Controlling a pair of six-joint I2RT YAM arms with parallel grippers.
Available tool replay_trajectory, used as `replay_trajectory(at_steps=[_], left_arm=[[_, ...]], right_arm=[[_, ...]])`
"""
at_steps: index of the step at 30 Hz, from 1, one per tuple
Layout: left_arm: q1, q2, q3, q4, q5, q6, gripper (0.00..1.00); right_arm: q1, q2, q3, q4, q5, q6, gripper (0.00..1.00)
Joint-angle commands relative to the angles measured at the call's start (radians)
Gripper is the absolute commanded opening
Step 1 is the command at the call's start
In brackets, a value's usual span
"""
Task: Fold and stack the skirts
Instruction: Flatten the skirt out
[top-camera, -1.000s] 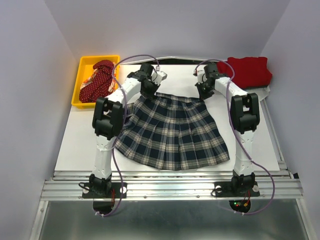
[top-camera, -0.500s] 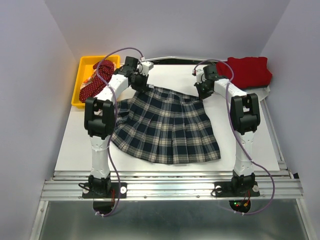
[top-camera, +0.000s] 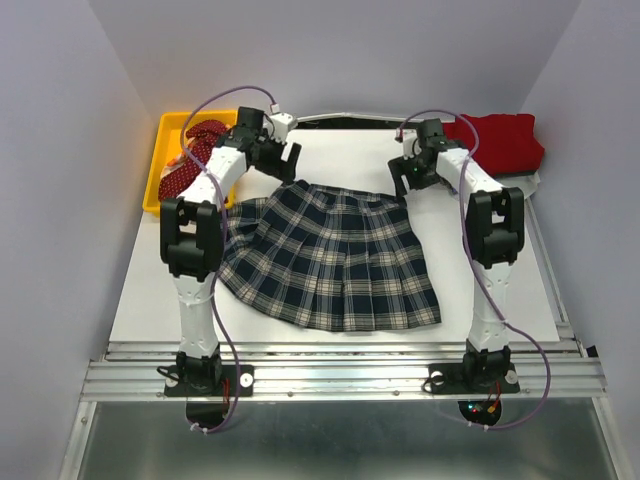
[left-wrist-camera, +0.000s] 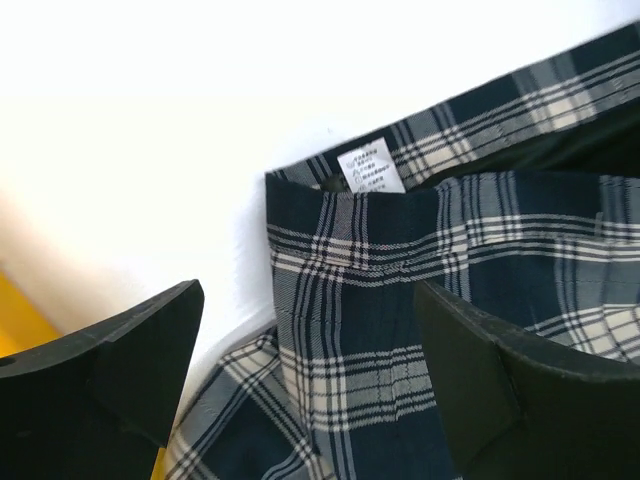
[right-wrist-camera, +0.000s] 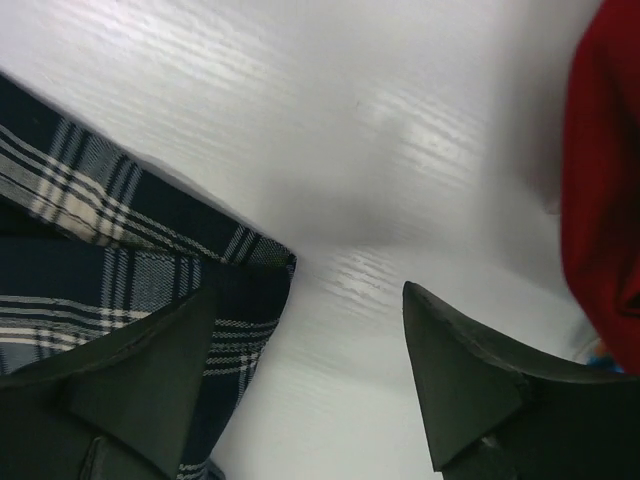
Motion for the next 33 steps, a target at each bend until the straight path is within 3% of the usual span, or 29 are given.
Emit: replay_trajectory(at_steps=[1,5,9,20,23,26,27,29,32,33], left_arm=[[0.012,-0.055,0.076,0.015,0.028,0.046,0.99],[0.012,0.034,0.161,-0.066,0.114,0.073,0.99],[0.011,0.078,0.164,-0.126,0.226,0.158,0.99],[0.009,0.187,0.182,-0.117,0.198,0.172,0.97],[0.009,0.225,0.202,-0.08,0.169,0.138,0.83],[0.011,0.265,0.239,-0.042,0.145,0.075,0.53],[0.011,0.282,0.263,-0.034,0.143,0.045,0.36],[0.011,0.294,0.311,-0.056,0.145,0.028,0.27],[0.017,0.237,0.33,-0.079,0.146,0.021,0.0],[0.022,0.206,0.32,-0.076,0.148,0.021,0.0]], right_arm=[[-0.027,-0.049,0.14,-0.071,-0.089,0.09,0.81],[-0.082,0.006,0.233,-0.155,-0.192,0.11,0.8],[-0.112,0.012,0.172,-0.213,-0.374,0.029,0.78],[-0.112,0.086,0.047,-0.19,-0.493,0.02,0.72],[-0.112,0.104,0.01,-0.131,-0.475,0.041,0.64],[-0.112,0.126,-0.004,-0.08,-0.455,0.059,0.39],[-0.112,0.136,0.012,-0.078,-0.455,0.064,0.24],[-0.112,0.135,0.03,-0.077,-0.452,0.073,0.01],[-0.121,0.072,0.058,-0.072,-0.444,0.076,0.01],[-0.135,0.049,0.067,-0.072,-0.439,0.078,0.01]])
